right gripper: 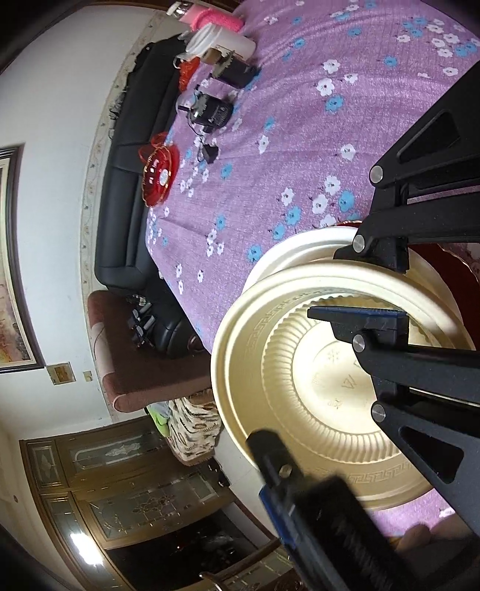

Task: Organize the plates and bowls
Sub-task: 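Lower the beige bowl onto the white bowls and open both grippers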

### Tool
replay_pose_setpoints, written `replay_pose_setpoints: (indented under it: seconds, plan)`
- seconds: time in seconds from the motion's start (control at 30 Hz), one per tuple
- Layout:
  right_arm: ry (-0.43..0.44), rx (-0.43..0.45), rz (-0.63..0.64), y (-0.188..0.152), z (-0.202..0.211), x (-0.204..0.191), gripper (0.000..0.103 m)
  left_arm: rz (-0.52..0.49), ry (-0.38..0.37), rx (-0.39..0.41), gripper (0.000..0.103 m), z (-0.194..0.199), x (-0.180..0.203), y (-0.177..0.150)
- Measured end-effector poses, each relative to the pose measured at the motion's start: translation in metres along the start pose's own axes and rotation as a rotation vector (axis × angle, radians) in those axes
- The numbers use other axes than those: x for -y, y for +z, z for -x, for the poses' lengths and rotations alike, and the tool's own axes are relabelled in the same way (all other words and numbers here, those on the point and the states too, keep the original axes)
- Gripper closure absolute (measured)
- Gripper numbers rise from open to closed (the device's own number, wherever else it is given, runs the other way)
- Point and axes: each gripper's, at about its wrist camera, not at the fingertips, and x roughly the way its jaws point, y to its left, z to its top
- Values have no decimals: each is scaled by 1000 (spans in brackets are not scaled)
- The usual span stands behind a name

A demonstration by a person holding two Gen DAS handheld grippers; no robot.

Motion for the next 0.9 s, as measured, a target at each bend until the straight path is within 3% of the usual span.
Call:
replay_pose_setpoints:
  seconds: [0.13,0.27,0.47,0.7,0.77,0.83,0.9]
  plan:
    - [-5,14,5,0,0,-2,84,45,-25,7,32,13,-8,2]
    - [15,44,-1,1,5,-3,52,85,-34,37,28,29,-17,1]
    - [3,110,-5,4,20,-7,25,78,-10,120,24,60,-13,-1]
    - [-38,180,-39,1,52,4,25,9,62,249,20,100,6,-8]
    - [-47,225,-68,-4,74,12,24,-23,101,297,15,110,16,-12]
    - [-53,266,-110,-12,95,19,21,-58,147,351,3,123,31,-20]
    - [-60,304,-168,-24,115,28,16,-87,148,372,0,130,45,-26]
